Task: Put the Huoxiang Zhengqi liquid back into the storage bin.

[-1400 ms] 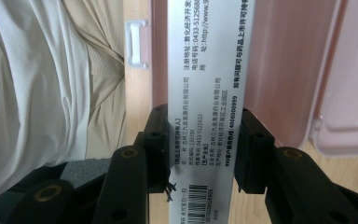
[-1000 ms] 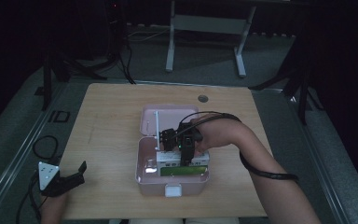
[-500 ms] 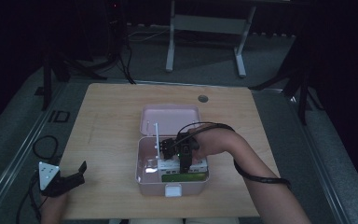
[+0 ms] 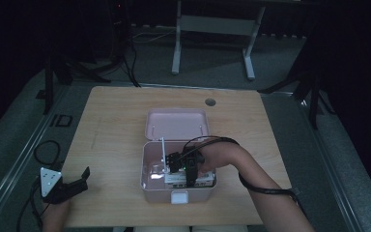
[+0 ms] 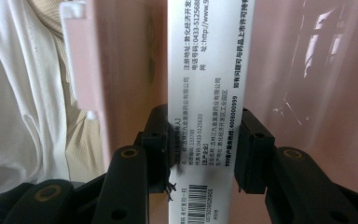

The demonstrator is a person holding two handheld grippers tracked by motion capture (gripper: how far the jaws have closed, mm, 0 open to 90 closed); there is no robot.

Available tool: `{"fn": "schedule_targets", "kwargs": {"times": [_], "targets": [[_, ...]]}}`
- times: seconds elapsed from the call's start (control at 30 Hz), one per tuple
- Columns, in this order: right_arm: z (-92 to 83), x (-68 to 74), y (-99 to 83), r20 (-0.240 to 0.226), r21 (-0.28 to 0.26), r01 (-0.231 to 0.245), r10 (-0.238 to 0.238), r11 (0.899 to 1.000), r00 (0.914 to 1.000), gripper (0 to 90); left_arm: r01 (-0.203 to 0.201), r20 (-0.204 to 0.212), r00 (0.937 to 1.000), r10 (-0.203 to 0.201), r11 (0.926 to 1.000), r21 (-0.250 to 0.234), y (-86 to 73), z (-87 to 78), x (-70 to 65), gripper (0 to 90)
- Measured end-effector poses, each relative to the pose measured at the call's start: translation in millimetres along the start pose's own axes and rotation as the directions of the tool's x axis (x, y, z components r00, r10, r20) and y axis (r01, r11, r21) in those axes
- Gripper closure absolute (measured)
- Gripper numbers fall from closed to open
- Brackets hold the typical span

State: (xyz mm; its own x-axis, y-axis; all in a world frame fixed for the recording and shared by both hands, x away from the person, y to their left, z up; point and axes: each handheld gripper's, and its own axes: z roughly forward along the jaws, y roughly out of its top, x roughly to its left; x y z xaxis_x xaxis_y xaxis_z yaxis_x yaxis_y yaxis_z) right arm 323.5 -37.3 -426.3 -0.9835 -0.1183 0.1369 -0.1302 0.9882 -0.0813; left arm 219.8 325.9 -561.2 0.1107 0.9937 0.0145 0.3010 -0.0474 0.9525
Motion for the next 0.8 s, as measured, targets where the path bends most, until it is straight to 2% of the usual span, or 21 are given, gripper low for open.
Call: {"fn": "schedule_targets", "kwargs": {"times": [0.27, 0.5, 0.63, 0.7, 0.8], "targets": [[11.3, 0.7, 1.0, -0.017, -0.003, 0.000, 0.000, 1.000, 0.9998, 62.1, 0.001, 0.002, 1.0000, -0.001, 1.0000, 0.001, 0.0, 0.0, 0.0, 0.4], [24.2, -0.5, 4.3, -0.009, 0.026, 0.002, -0.002, 1.000, 1.0000, 61.8, 0.000, 0.003, 1.0000, 0.000, 1.0000, 0.001, 0.0, 0.0, 0.1, 0.4], [22.9, -2.1, 1.4, -0.024, 0.012, -0.006, 0.006, 1.000, 0.9997, 60.0, -0.002, 0.003, 1.0000, 0.002, 1.0000, 0.004, 0.1, 0.1, 0.1, 0.4], [17.1, -2.7, -1.4, -0.027, -0.006, -0.017, 0.017, 1.000, 0.9995, 57.5, -0.002, 0.003, 1.0000, 0.002, 1.0000, 0.004, 0.1, 0.1, 0.1, 0.4], [3.4, -3.5, -7.6, -0.008, -0.042, -0.041, 0.041, 0.998, 0.9991, 52.6, -0.003, 0.003, 1.0000, 0.003, 1.0000, 0.002, 0.0, 0.1, 0.0, 0.4]]}}
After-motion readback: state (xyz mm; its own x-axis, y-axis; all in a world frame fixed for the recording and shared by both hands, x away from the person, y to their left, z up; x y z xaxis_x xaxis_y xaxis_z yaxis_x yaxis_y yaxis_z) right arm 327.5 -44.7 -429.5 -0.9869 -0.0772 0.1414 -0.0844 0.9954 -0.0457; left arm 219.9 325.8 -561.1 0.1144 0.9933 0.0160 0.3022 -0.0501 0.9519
